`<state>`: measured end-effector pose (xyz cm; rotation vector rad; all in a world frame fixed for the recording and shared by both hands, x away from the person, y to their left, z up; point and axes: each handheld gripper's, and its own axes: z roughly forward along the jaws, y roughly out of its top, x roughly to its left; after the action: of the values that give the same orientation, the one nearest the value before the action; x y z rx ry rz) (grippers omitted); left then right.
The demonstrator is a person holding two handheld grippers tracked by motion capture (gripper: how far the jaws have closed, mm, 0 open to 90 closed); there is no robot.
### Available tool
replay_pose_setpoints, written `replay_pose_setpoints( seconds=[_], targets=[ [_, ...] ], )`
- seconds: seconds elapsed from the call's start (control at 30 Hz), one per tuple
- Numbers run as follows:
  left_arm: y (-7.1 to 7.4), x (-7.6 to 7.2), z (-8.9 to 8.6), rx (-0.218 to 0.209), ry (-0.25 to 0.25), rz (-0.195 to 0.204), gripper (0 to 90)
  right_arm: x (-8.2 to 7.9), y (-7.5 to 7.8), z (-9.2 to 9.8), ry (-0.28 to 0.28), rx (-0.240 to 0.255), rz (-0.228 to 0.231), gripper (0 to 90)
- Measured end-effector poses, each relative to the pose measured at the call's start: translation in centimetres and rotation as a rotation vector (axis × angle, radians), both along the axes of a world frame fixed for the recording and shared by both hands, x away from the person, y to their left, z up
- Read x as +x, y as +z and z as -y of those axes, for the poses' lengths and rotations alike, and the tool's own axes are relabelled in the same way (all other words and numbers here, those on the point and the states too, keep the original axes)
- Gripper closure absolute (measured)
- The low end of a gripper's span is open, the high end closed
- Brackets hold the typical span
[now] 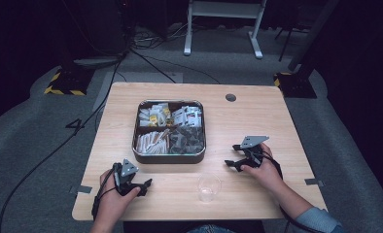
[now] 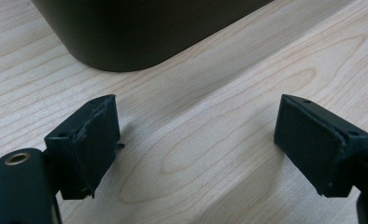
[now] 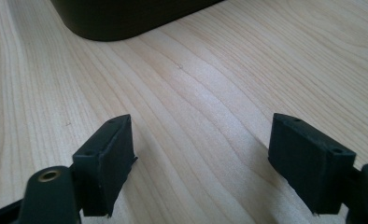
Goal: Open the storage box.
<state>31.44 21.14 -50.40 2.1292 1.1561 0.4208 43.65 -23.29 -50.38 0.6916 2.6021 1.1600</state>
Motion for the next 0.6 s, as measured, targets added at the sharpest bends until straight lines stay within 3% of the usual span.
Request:
replay_pose_setpoints(
  seconds=[0.6],
  targets=[
    [-0.01,0.15,0.04,-0.002,0.002,0.002,14.8,-0.58,0.04,0.21,0.013,0.006,0.01,29.1]
  ],
)
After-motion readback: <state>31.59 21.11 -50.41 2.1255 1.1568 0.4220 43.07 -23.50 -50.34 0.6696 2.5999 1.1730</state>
